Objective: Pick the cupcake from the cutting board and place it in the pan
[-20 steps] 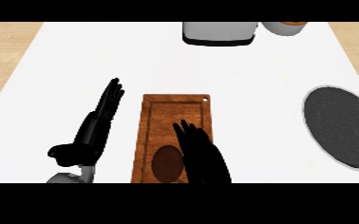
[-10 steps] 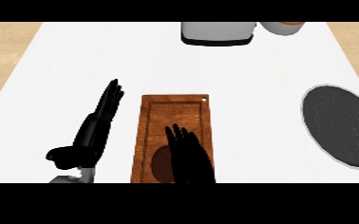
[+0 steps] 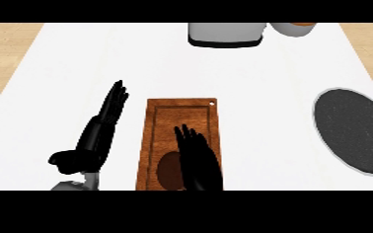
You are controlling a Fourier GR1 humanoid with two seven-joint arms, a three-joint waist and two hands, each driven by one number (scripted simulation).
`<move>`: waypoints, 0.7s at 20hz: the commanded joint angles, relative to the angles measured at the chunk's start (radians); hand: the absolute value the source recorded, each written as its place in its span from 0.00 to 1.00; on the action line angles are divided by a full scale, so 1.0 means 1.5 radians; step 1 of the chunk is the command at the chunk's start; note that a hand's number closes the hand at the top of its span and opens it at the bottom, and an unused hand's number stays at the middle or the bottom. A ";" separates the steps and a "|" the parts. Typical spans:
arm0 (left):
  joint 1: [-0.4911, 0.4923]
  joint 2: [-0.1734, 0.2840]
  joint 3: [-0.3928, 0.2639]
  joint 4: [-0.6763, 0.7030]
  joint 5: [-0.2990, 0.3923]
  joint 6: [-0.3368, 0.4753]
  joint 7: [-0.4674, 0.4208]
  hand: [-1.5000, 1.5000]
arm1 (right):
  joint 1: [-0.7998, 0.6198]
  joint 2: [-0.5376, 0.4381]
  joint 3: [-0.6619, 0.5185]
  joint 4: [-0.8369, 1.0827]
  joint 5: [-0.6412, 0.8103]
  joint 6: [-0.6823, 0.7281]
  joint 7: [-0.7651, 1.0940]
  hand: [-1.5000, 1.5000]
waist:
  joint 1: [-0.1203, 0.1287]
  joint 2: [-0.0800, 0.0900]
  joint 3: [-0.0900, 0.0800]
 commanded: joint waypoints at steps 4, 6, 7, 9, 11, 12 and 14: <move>-0.001 -0.017 0.020 0.022 -0.013 -0.034 -0.012 0.50 | -0.029 0.001 0.016 0.070 -0.029 -0.045 0.008 0.00 | 0.000 0.000 0.000; 0.040 -0.022 0.003 -0.039 -0.023 -0.018 0.021 0.50 | -0.026 0.001 0.004 0.104 -0.035 -0.050 -0.019 0.00 | 0.002 0.000 0.000; 0.009 -0.014 0.034 -0.002 -0.009 -0.036 -0.007 0.50 | -0.045 0.001 0.009 0.142 -0.063 -0.061 -0.027 0.00 | 0.002 0.001 0.000; 0.020 -0.029 0.019 -0.019 -0.024 -0.029 0.017 0.50 | -0.023 0.001 -0.002 0.143 -0.050 -0.045 -0.067 0.00 | 0.000 0.000 0.000; 0.016 -0.020 0.021 0.019 -0.011 -0.045 -0.014 0.50 | -0.084 0.001 0.034 0.193 -0.098 0.010 -0.080 1.00 | 0.007 0.002 0.000; -0.013 -0.042 0.020 0.026 -0.028 -0.020 -0.002 0.50 | -0.108 0.001 0.017 0.178 -0.092 0.031 -0.062 1.00 | 0.003 0.001 0.000; -0.017 -0.018 0.053 0.055 -0.012 -0.049 -0.025 0.50 | -0.080 0.000 0.081 0.183 -0.064 -0.028 -0.044 1.00 | 0.003 0.001 0.000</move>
